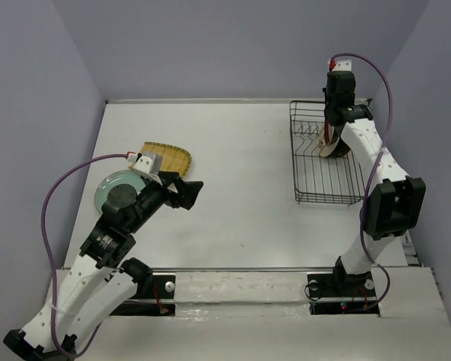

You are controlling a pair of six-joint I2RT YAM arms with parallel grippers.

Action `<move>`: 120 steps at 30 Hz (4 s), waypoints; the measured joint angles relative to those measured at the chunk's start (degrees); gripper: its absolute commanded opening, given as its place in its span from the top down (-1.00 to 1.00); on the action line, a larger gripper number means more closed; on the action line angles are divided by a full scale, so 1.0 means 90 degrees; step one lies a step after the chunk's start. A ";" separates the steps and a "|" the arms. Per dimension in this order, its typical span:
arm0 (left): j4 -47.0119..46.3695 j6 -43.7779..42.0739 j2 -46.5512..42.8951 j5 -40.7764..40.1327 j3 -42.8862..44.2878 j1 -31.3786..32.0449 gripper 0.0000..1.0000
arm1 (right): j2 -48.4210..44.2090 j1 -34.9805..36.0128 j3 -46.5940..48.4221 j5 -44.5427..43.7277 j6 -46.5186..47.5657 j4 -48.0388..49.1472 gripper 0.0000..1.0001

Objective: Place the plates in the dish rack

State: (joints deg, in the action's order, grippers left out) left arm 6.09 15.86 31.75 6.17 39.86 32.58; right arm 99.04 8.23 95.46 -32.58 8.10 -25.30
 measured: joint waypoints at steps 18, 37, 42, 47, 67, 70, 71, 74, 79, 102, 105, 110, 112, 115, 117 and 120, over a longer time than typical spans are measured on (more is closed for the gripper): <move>0.0024 -0.0010 0.0000 -0.0002 0.0000 0.0000 -0.98 | 0.0002 0.0000 -0.0005 0.0335 -0.0019 -0.0007 0.86; 0.0024 -0.0022 0.0002 0.0000 0.0000 0.0000 -0.98 | 0.0381 0.0007 -0.0265 0.0605 -0.0039 0.0049 0.86; 0.0024 -0.0019 0.0039 -0.0007 -0.0002 0.0000 -0.98 | 0.0381 0.0007 -0.0687 0.0704 -0.0119 0.0284 0.86; 0.0024 -0.0015 0.0163 -0.0027 -0.0002 -0.0005 -0.98 | 0.0386 -0.0010 -0.0937 0.0741 -0.0342 0.0690 0.66; 0.0032 0.0707 0.1508 0.0015 -0.0117 -0.1226 -0.98 | -0.1166 0.0078 -0.1389 0.1775 -0.1916 0.0665 -0.97; 0.0049 0.0843 0.1634 0.0036 -0.0124 -0.1719 -0.98 | -0.1872 0.0427 -0.1775 0.2166 -0.2147 0.0867 -0.95; 0.0073 0.0865 0.1644 0.0029 -0.0124 -0.1880 -0.98 | -0.2052 0.0593 -0.1916 0.2307 -0.2261 0.0947 -0.94; 0.0168 0.0962 0.1596 -0.0068 -0.0124 -0.2312 -0.98 | -0.2363 0.1117 -0.2290 0.2664 -0.2538 0.1263 -0.90; 0.0209 0.1190 0.1360 -0.0165 -0.0284 -0.3230 -0.98 | -0.2385 0.1974 -0.2866 0.3293 -0.3024 0.1778 -0.87; 0.0172 0.2829 0.2198 -0.1372 -0.1717 -0.6817 -0.98 | -0.2567 0.2970 -0.4170 0.4218 -0.3371 0.2346 -0.87; -0.0090 0.2943 0.2701 -0.1489 -0.1938 -0.6841 -0.98 | -0.2684 0.2970 -0.4286 0.4274 -0.3371 0.2475 -0.87; -0.0583 0.3087 0.2873 -0.1532 -0.2164 -0.6873 -0.98 | -0.2705 0.2970 -0.4456 0.4352 -0.3376 0.2582 -0.87; -0.0833 0.3155 0.3004 -0.1496 -0.2176 -0.6887 -0.98 | -0.2703 0.2970 -0.4464 0.4369 -0.3376 0.2579 -0.87; -0.1260 0.3242 0.3305 -0.1443 -0.2176 -0.6900 -0.95 | -0.2703 0.2970 -0.4464 0.4398 -0.3373 0.2608 -0.86; -0.1535 0.3308 0.3468 -0.1416 -0.2178 -0.6919 -0.85 | -0.2703 0.2970 -0.4464 0.4398 -0.3373 0.2616 -0.86; -0.1916 0.3402 0.3696 -0.1338 -0.2186 -0.6921 -0.51 | -0.2703 0.2970 -0.4464 0.4391 -0.3373 0.2628 -0.85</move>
State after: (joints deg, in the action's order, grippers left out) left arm -11.16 46.48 65.01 -5.87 20.18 -29.71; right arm 74.72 34.96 55.29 6.94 -22.26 -1.65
